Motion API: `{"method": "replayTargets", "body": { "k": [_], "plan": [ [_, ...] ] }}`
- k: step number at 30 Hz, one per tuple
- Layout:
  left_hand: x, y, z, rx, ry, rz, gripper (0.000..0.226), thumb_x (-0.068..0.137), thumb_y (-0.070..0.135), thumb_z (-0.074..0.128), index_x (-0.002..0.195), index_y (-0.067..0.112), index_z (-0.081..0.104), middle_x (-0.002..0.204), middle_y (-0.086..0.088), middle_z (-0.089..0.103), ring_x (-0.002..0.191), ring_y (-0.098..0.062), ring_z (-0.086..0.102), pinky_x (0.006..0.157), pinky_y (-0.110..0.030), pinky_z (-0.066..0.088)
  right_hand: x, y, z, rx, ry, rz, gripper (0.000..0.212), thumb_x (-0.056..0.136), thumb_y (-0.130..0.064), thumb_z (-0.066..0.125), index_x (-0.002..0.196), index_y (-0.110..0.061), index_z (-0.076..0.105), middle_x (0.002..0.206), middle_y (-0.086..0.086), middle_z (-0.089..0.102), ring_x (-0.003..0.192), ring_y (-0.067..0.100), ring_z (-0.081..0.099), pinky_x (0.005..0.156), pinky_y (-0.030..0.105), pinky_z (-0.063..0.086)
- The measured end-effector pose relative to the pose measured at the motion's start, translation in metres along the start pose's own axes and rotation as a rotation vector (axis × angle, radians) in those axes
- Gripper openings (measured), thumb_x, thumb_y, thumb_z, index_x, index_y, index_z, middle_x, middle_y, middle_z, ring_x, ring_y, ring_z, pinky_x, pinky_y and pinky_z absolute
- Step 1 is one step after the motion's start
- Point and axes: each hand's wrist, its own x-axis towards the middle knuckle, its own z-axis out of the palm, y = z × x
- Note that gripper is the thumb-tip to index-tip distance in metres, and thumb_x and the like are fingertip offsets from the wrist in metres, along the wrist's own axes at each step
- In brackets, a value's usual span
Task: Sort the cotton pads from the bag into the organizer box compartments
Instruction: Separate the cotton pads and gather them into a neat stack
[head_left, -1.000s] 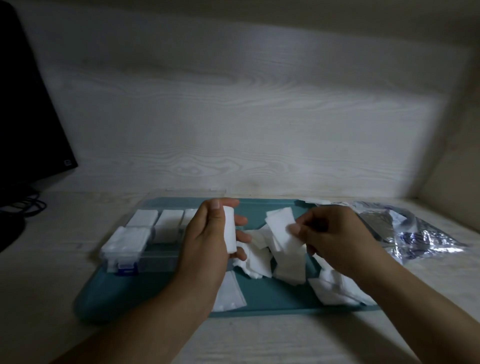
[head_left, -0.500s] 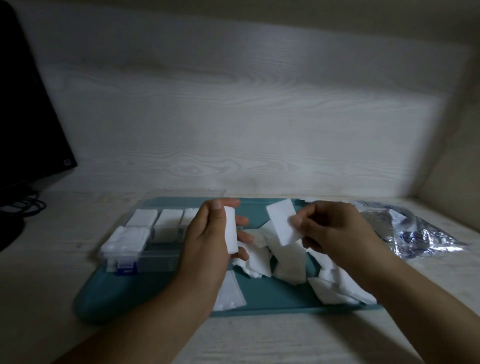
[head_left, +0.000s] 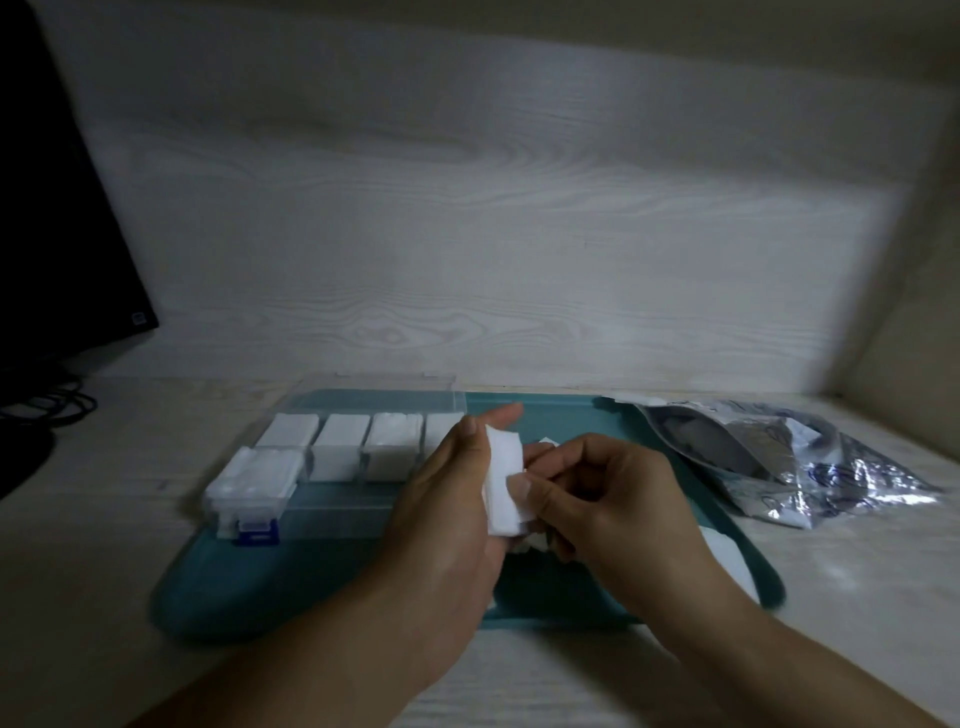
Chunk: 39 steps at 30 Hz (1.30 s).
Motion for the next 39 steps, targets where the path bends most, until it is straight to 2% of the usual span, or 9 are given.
{"method": "replayTargets", "body": {
  "k": [5,8,10,17,20,24,29,35,39],
  "plan": [
    [-0.001,0.004,-0.002,0.016,-0.007,-0.028,0.041,0.104,0.037,0.034,0.119,0.018,0.067,0.097,-0.016,0.074,0.077,-0.025,0.074,0.063,-0.036,0.059,0.002,0.004,-0.019,-0.403,0.106,-0.377,0.022,0.085,-0.035,0.069,0.105,-0.034,0.059,0.09,-0.02,0.062,0.086,-0.001,0.06,0.067,0.013,0.045],
    [-0.004,0.006,0.003,-0.033,-0.012,-0.058,0.041,0.104,0.037,0.035,0.119,0.012,0.064,0.084,-0.017,0.072,0.063,-0.026,0.069,0.052,-0.033,0.056,0.004,0.001,-0.035,-0.476,-0.101,-0.561,0.072,0.078,-0.031,0.075,0.141,-0.035,0.039,0.136,-0.021,0.046,0.126,0.002,0.045,0.097,0.011,0.037],
    [-0.005,0.005,0.005,-0.028,-0.013,-0.084,0.041,0.104,0.037,0.036,0.12,0.012,0.063,0.085,-0.019,0.069,0.064,-0.027,0.062,0.049,-0.03,0.053,0.003,0.001,-0.036,-0.513,-0.219,-0.577,0.093,0.075,-0.033,0.082,0.149,-0.035,0.027,0.145,-0.021,0.038,0.135,0.001,0.037,0.105,0.01,0.03],
    [-0.003,0.001,0.0,0.036,-0.093,-0.074,0.045,0.103,0.033,0.036,0.099,0.013,0.076,0.099,-0.024,0.07,0.083,-0.035,0.063,0.071,-0.042,0.051,0.004,0.012,-0.024,-0.459,-0.273,-0.558,0.09,0.079,-0.027,0.08,0.151,-0.031,0.027,0.136,-0.019,0.049,0.123,-0.004,0.049,0.093,0.002,0.036],
    [-0.006,0.002,-0.001,0.053,-0.117,-0.081,0.04,0.104,0.029,0.035,0.112,0.011,0.07,0.112,-0.026,0.068,0.091,-0.037,0.061,0.08,-0.046,0.047,0.003,0.011,-0.021,-0.396,-0.279,-0.515,0.089,0.077,-0.021,0.081,0.149,-0.032,0.029,0.133,-0.023,0.05,0.117,-0.013,0.048,0.087,-0.003,0.036],
    [-0.004,0.003,0.0,0.035,-0.068,-0.063,0.035,0.104,0.031,0.036,0.117,0.019,0.067,0.1,-0.018,0.073,0.077,-0.029,0.065,0.06,-0.035,0.054,0.005,0.011,-0.025,-0.421,-0.261,-0.522,0.088,0.076,-0.035,0.082,0.148,-0.033,0.032,0.132,-0.022,0.053,0.124,-0.005,0.048,0.099,0.008,0.036],
    [0.004,0.013,-0.005,0.02,0.056,-0.04,0.03,0.104,0.031,0.039,0.111,0.016,0.064,0.081,-0.015,0.071,0.052,-0.019,0.059,0.045,-0.025,0.044,0.035,0.022,-0.053,-0.522,0.038,-0.427,0.033,0.088,-0.033,0.063,0.121,-0.032,0.061,0.107,-0.018,0.067,0.1,-0.001,0.06,0.089,0.026,0.05],
    [0.007,0.014,-0.008,-0.01,0.114,-0.047,0.027,0.103,0.031,0.041,0.101,0.012,0.061,0.086,-0.02,0.07,0.054,-0.022,0.056,0.041,-0.024,0.041,0.041,0.044,-0.057,-0.915,-0.333,-0.201,0.05,0.091,-0.032,0.063,0.138,-0.03,0.048,0.128,-0.008,0.052,0.119,0.012,0.045,0.099,0.023,0.037],
    [0.007,0.012,-0.008,0.008,0.098,-0.042,0.029,0.104,0.031,0.04,0.105,0.011,0.062,0.086,-0.02,0.071,0.053,-0.022,0.057,0.04,-0.024,0.041,0.044,0.042,-0.054,-0.921,-0.238,-0.271,0.044,0.084,-0.033,0.072,0.126,-0.033,0.058,0.114,-0.011,0.054,0.104,0.007,0.047,0.079,0.011,0.035]
  ]
}}
